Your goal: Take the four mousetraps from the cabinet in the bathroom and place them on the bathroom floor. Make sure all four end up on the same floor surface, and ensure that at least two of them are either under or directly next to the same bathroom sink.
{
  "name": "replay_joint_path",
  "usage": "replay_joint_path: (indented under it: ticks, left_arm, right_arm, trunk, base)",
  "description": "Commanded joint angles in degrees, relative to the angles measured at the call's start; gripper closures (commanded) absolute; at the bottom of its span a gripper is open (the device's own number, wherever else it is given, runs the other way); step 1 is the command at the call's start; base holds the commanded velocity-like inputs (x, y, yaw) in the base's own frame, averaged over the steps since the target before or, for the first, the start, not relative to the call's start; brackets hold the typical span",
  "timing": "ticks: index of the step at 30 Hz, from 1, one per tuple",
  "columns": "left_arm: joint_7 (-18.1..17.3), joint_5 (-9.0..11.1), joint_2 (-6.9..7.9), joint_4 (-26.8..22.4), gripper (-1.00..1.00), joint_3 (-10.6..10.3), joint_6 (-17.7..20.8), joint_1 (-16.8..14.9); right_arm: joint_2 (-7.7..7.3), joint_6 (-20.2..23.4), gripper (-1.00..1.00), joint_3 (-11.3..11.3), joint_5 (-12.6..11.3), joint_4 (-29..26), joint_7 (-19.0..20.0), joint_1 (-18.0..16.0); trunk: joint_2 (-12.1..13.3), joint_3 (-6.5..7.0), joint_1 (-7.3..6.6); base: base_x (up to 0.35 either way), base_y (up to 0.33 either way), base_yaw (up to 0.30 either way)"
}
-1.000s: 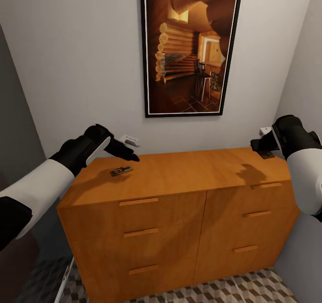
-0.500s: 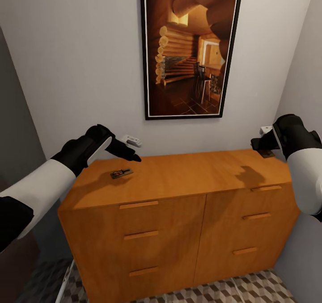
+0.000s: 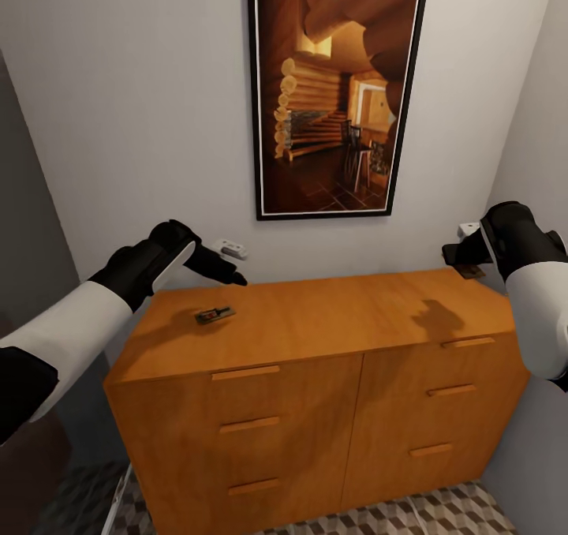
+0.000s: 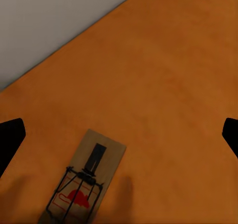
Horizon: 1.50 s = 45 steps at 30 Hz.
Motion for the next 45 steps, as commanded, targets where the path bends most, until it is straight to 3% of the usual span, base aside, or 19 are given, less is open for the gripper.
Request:
replay_joint_path:
  ticks: [1,4,16,31,42,45]
  left_arm:
    - [-0.49,-0.41,0.09,0.01,-1.00,-0.15,0.04,-0.07]
    - [-0.49,-0.40,0.56,0.15,-1.00,-0.08,0.04,-0.06]
    - [-0.57,-0.40,2.05,0.39,-1.00,-0.02,0.04,-0.08]
    - [-0.23,-0.49,1.85,0.60,-1.00,-0.38,0.04,-0.06]
    - [-0.12,-0.91,1.73,8.06,-1.00,-1.04,0.04,-0.08]
    - [-0.07,-1.02,0.98,8.84,-1.00,-1.11,0.04,-0.07]
  right_arm:
    - [0.02,0.15,1.00,-0.27,0.55,-0.06,0.51,-0.04]
    - [0.04,0.15,1.00,-0.27,0.59,0.02,0.42,-0.04]
    - [0.14,0.15,1.00,-0.27,0.54,0.12,0.51,-0.04]
    - [-0.03,0.15,1.00,-0.27,0.59,0.30,0.64,-0.04]
    - [-0.12,0.15,1.00,-0.27,0.66,0.47,0.54,-0.04]
    - [-0.12,0.15,1.00,-0.27,0.62,0.55,0.52,-0.04]
  trunk:
    - [0.38,0.12,-0.23]
    - [1.59,0.65,-0.89]
    - [1.59,0.65,-0.89]
    - [1.59,0.65,-0.89]
    - [1.59,0.65,-0.89]
    - [1.59,0.65,-0.89]
  base:
    - [0.000,0.000,0.000]
    - [0.000,0.000,0.000]
    - [0.000,0.000,0.000]
    - [0.000,0.000,0.000]
    - [0.000,0.000,0.000]
    - [0.000,0.000,0.000]
